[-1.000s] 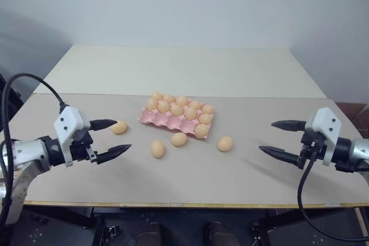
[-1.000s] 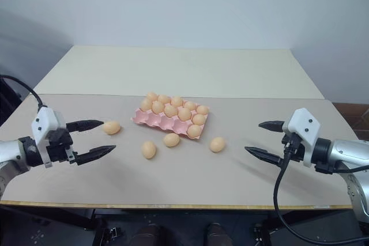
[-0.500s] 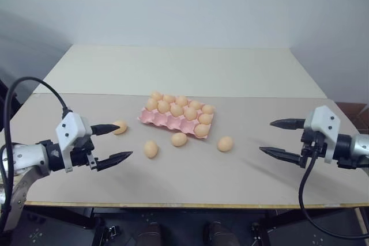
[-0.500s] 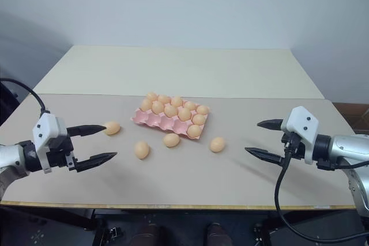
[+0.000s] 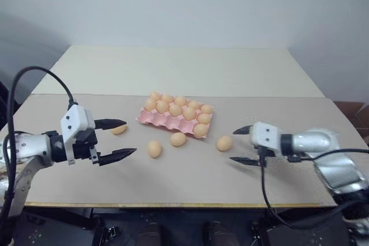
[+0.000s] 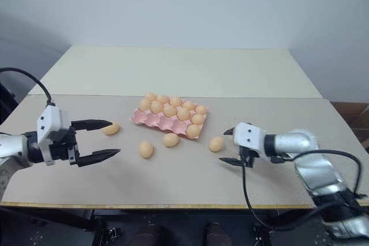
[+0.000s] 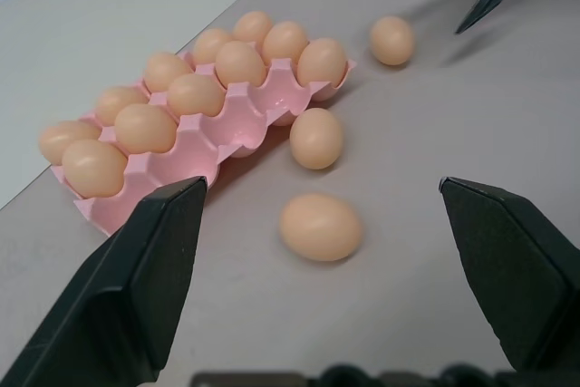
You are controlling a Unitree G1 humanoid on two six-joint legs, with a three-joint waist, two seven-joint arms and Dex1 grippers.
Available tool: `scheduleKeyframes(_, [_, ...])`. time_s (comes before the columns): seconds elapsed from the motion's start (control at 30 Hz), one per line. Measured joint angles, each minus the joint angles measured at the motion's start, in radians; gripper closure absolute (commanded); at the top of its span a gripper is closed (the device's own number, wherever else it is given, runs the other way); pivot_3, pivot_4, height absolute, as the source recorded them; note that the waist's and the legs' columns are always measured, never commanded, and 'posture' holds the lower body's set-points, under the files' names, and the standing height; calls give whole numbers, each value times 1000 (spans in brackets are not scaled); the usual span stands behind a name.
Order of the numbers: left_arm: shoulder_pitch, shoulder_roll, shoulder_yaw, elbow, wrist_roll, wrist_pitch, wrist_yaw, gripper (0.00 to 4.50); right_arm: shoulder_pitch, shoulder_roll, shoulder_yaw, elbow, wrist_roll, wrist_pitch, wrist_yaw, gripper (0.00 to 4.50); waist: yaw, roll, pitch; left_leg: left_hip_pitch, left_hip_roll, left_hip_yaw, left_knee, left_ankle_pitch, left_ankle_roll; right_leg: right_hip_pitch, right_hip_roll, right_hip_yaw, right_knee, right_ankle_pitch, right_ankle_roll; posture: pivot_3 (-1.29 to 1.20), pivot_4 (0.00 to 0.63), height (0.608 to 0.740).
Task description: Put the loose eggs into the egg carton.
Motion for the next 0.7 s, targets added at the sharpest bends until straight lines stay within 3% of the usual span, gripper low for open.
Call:
scheduleKeyframes(0.13, [0,-1,-7,3,1,0,0,23,-71,61,61,119,-66,-48,-8,0,1,0,0,0,0,0,0,0,0,0,0,0,0,3,5,0,150,740])
scheduleKeyframes(0.23, [13,0,-2,0,2,-1,1,0,-98,91,92,198,-119,-89,-34,596,1,0,0,-1,0,0,0,0,0,0,0,0,0,3,5,0,150,740])
scheduleKeyframes(0.4, [52,0,33,-9,2,-1,3,0,-100,96,91,224,-120,-124,-28,2034,1,0,0,0,0,0,0,0,0,0,0,0,0,3,3,0,150,740])
scheduleKeyframes(0.7, [78,-5,111,-15,-8,2,32,0,-96,48,0,-39,-2,-31,28,2155,0,0,0,1,1,0,0,0,0,0,1,0,1,2,2,0,150,740])
